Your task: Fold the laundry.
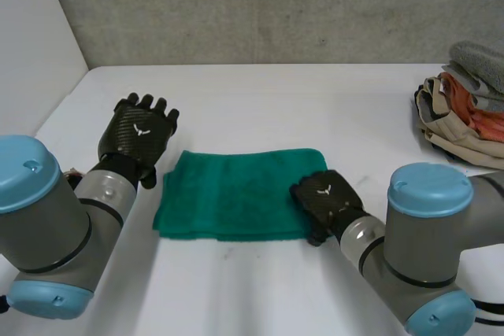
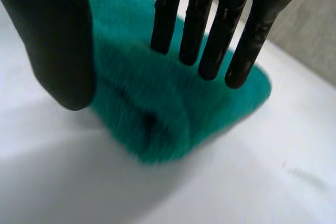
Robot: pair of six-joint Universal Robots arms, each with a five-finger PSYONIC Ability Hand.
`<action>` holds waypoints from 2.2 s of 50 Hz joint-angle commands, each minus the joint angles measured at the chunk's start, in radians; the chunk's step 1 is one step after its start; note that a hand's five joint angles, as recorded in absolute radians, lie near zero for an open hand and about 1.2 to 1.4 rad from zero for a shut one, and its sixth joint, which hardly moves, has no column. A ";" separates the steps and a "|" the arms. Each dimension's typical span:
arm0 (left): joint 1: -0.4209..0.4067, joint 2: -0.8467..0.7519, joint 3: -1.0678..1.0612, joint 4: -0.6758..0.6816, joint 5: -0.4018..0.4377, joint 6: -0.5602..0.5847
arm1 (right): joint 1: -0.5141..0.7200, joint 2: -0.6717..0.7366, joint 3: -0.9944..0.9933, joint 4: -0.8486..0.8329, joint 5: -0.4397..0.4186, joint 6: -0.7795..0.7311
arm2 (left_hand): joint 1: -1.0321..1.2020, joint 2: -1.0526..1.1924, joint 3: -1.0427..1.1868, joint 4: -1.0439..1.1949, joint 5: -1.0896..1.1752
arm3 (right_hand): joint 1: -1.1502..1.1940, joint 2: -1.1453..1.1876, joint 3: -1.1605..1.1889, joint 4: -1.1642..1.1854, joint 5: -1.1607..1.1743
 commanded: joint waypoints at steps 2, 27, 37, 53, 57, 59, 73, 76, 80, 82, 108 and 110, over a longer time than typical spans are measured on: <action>-0.007 0.003 -0.003 0.000 -0.001 0.000 | -0.057 0.032 -0.003 -0.080 0.079 -0.056 | -0.023 -0.025 -0.032 -0.028 -0.047 | 0.955 0.891 0.894 0.894 0.894; 0.054 0.110 -0.020 -0.015 -0.009 -0.003 | 0.293 0.164 -0.218 -0.136 -0.244 -0.689 | -0.020 -0.021 -0.028 -0.024 -0.043 | 0.955 0.891 0.894 0.894 0.894; 0.050 0.093 0.017 -0.006 -0.006 -0.060 | 0.219 0.054 -0.190 -0.157 -0.120 -0.348 | -0.023 -0.025 -0.032 -0.028 -0.047 | -0.267 -0.331 -0.328 -0.328 -0.328; -0.168 -0.149 0.282 -0.075 -0.007 -0.313 | 0.029 -0.037 -0.285 0.083 -0.097 0.395 | 0.010 0.008 0.001 0.005 -0.013 | -0.267 -0.331 -0.328 -0.328 -0.328; -0.173 -0.227 0.313 -0.188 -0.015 -0.333 | 0.030 0.093 -0.435 0.243 -0.100 0.398 | 0.007 0.005 -0.001 0.002 -0.016 | -0.267 -0.331 -0.328 -0.328 -0.328; -0.174 -0.263 0.318 -0.248 -0.039 -0.328 | 0.029 0.147 -0.504 0.316 -0.106 0.403 | 0.001 0.000 -0.007 -0.004 -0.022 | -0.267 -0.331 -0.328 -0.328 -0.328; -0.159 -0.352 0.310 -0.353 -0.168 -0.319 | 0.058 0.328 -0.629 0.412 -0.075 0.242 | -0.008 -0.009 -0.016 -0.012 -0.031 | -0.267 -0.331 -0.328 -0.328 -0.328; -0.164 -0.346 0.319 -0.353 -0.158 -0.317 | 0.073 0.320 -0.632 0.415 -0.039 0.170 | -0.008 -0.009 -0.016 -0.012 -0.031 | -0.267 -0.331 -0.328 -0.328 -0.328; -0.164 -0.317 0.339 -0.351 -0.101 -0.314 | 0.092 0.285 -0.630 0.410 0.004 0.096 | 0.001 -0.001 -0.007 -0.004 -0.022 | -0.267 -0.331 -0.328 -0.328 -0.328; -0.161 -0.269 0.361 -0.351 -0.057 -0.308 | 0.096 0.227 -0.614 0.397 0.030 0.073 | 0.007 0.005 -0.002 0.002 -0.016 | -0.267 -0.331 -0.328 -0.328 -0.328; 0.027 0.087 0.408 -0.541 0.651 -0.316 | 0.262 0.132 -0.132 -0.168 0.052 -0.002 | 0.063 0.061 0.054 0.058 0.040 | -0.267 -0.331 -0.328 -0.328 -0.328; 0.027 0.087 0.408 -0.541 0.651 -0.314 | 0.260 0.161 -0.146 -0.183 0.052 -0.033 | 0.063 0.061 0.054 0.058 0.039 | -0.267 -0.331 -0.328 -0.328 -0.328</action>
